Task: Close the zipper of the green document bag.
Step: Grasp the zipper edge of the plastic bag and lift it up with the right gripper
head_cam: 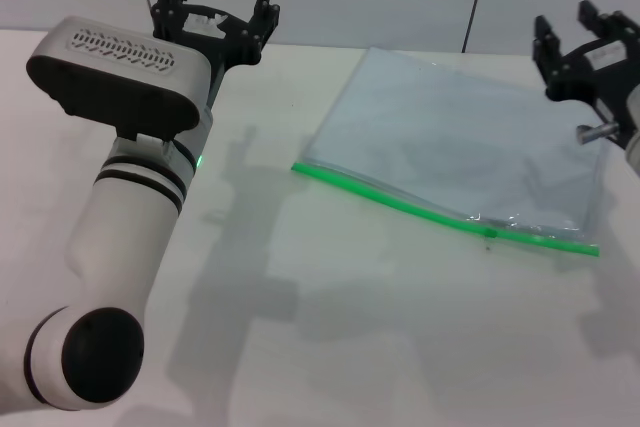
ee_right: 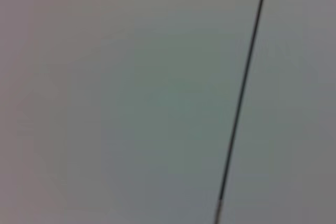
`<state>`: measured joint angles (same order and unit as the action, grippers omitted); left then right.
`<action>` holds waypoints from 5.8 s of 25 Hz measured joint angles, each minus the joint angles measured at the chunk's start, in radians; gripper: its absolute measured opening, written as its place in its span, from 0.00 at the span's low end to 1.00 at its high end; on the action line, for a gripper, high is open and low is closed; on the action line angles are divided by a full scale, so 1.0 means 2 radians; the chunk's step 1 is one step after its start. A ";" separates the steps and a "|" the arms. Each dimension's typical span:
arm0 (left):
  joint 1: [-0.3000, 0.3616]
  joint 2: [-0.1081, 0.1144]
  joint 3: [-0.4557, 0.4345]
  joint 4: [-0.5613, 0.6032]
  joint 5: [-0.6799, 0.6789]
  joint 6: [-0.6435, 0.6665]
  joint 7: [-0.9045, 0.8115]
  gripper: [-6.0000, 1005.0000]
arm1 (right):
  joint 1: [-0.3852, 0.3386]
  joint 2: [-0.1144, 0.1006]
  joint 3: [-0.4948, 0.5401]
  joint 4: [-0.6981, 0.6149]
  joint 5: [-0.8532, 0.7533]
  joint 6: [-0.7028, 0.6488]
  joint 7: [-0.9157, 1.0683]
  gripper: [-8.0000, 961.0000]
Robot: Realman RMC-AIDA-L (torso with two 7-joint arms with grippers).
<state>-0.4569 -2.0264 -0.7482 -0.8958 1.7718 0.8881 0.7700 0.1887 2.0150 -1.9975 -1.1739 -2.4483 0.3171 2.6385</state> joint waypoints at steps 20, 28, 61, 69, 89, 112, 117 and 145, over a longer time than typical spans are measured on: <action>0.002 0.005 0.001 0.001 0.000 -0.020 0.000 0.81 | -0.031 -0.010 0.097 -0.198 -0.042 -0.499 -0.182 0.54; 0.001 0.005 0.000 0.004 0.000 -0.020 0.000 0.81 | -0.027 0.006 0.057 -0.201 -0.220 -0.535 -0.099 0.55; 0.005 0.005 -0.002 0.013 -0.001 -0.021 0.001 0.81 | -0.010 0.003 0.107 -0.170 -0.226 -0.611 -0.268 0.56; 0.007 0.005 -0.003 0.013 -0.002 -0.021 0.003 0.81 | -0.008 0.003 0.122 -0.180 -0.226 -0.650 -0.279 0.56; 0.005 0.005 -0.009 0.013 -0.002 -0.021 0.001 0.81 | 0.014 0.004 0.117 -0.170 -0.225 -0.652 -0.269 0.52; 0.003 0.005 -0.009 0.018 -0.002 -0.021 0.000 0.81 | 0.028 0.002 0.228 -0.207 -0.225 -0.684 -0.266 0.52; 0.000 0.003 -0.009 0.019 -0.008 -0.021 -0.001 0.81 | 0.027 0.007 0.218 -0.217 -0.224 -0.621 -0.219 0.52; -0.012 0.000 -0.009 0.018 -0.006 -0.015 0.000 0.81 | 0.001 0.003 0.145 -0.165 0.064 -0.200 -0.032 0.41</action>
<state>-0.4812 -2.0264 -0.7670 -0.8589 1.7591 0.8578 0.7709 0.1908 2.0216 -1.7075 -1.5044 -2.3197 -0.0834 2.5737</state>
